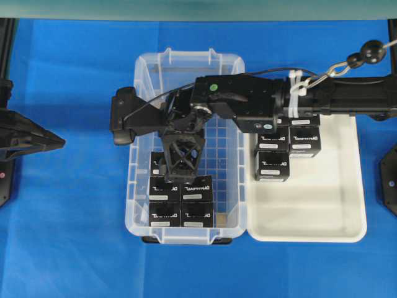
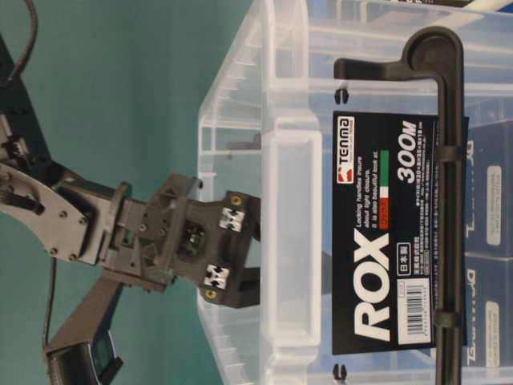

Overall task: Pick the box from inside the plastic case
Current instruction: 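Lower the right gripper and close it on a black labeled box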

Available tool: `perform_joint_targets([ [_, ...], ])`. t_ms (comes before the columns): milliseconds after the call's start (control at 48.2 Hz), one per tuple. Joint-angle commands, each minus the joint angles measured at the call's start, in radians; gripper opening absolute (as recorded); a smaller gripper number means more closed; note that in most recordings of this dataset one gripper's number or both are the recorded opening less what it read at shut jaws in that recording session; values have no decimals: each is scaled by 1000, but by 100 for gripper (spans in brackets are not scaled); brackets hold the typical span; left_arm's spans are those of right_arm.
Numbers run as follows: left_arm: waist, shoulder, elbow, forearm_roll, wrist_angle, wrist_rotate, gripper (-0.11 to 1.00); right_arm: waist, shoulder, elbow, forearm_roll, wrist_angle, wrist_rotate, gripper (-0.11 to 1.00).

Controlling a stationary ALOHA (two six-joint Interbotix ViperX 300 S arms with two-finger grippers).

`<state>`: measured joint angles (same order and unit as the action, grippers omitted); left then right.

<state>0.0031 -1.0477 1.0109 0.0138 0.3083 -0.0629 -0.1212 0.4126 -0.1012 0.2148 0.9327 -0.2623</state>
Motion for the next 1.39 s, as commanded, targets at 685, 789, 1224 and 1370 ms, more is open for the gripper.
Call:
perform_joint_targets([
  [685, 8, 21, -21, 3, -3, -28, -7, 8, 77, 18, 6, -83, -51, 98],
  [789, 8, 23, -23, 3, -3, -28, -7, 5, 78, 37, 6, -98, -51, 98],
  [1224, 15, 25, -11, 3, -3, -29, -7, -23, 81, 77, 0, -179, -57, 98],
  [1370, 15, 25, -14, 3, -3, -29, -7, -25, 80, 72, -5, -181, -81, 93],
])
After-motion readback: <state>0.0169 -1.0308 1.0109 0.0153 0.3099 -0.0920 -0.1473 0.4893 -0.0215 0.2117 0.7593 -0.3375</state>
